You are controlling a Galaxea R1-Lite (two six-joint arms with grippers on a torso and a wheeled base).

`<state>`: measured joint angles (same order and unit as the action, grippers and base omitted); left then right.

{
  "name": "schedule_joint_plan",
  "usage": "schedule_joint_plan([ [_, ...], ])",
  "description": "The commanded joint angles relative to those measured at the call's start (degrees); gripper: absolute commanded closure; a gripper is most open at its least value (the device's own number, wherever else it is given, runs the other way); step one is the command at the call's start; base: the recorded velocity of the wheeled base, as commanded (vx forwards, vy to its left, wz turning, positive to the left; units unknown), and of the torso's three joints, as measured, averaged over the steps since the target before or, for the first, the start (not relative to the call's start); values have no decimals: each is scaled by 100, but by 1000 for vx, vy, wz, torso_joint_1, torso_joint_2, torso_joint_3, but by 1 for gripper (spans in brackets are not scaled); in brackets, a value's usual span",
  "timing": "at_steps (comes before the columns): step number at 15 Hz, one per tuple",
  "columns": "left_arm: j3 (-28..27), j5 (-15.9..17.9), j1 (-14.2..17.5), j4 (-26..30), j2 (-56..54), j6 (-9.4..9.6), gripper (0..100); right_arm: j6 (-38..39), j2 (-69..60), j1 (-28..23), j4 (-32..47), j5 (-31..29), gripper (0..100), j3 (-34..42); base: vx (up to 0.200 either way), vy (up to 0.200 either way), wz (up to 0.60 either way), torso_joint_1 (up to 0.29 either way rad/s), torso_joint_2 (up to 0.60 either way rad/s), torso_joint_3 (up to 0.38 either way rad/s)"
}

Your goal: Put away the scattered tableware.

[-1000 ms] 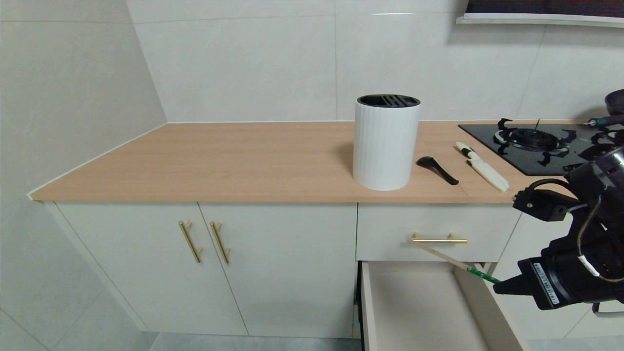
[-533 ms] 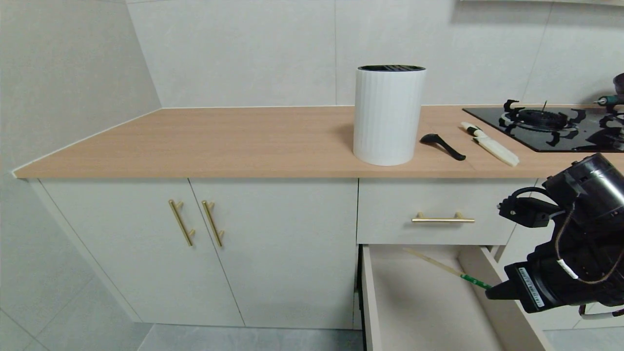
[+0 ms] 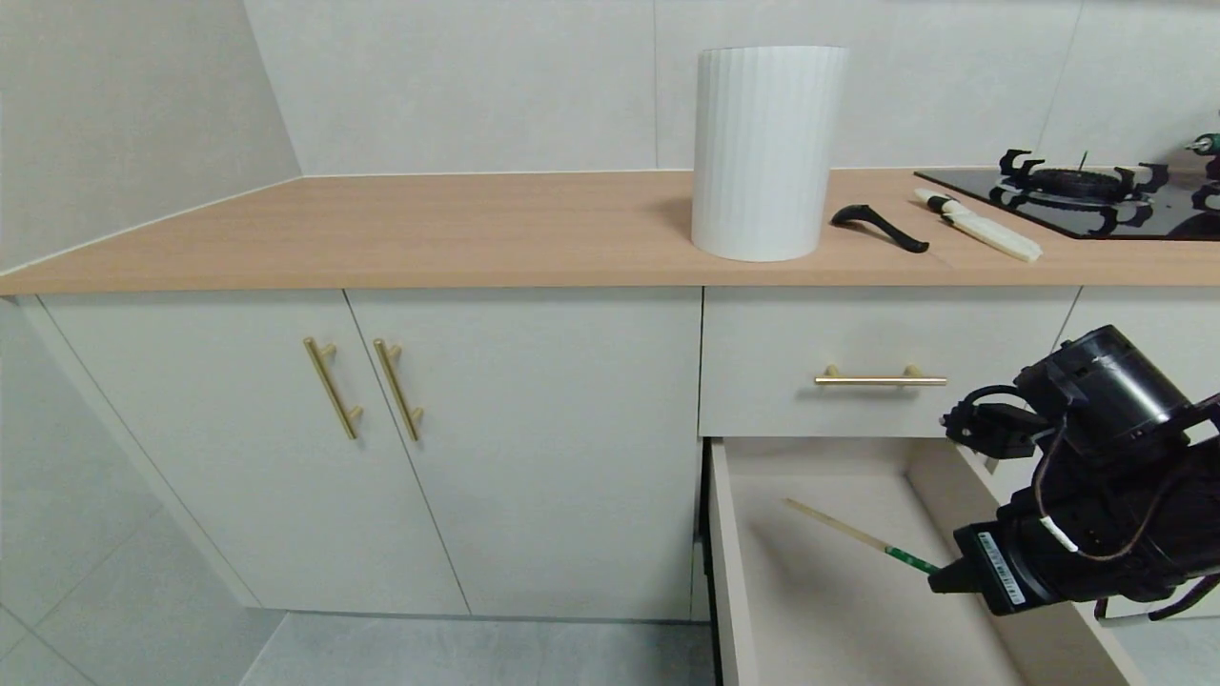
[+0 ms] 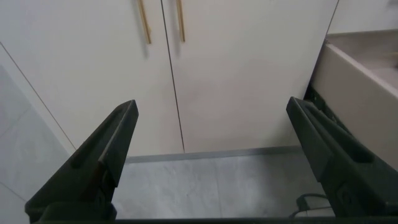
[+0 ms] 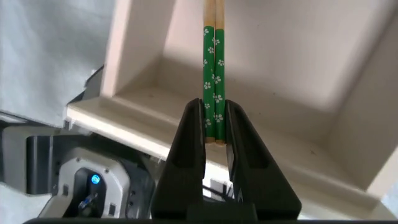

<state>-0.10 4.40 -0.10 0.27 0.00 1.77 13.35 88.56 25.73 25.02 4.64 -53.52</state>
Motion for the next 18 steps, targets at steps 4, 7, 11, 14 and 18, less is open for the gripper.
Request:
schedule_joint_plan([
  [4,1,-1,1,0,9,-1,0,1,302,2,-287,-7,100,52,0,0,0,-11,49,34],
  [7,1,-1,1,0,9,-1,0,54,750,2,-884,-34,100,157,0,0,0,0,0,0],
  [11,1,-1,1,0,9,-1,0,599,2077,19,-2282,-447,100,359,0,0,0,0,0,0],
  [14,1,-1,1,0,9,-1,0,827,2833,107,-3029,-508,100,386,0,0,0,0,0,0],
  [18,1,-1,1,0,9,-1,0,1038,3624,327,-3495,-719,100,342,0,0,0,0,0,0],
])
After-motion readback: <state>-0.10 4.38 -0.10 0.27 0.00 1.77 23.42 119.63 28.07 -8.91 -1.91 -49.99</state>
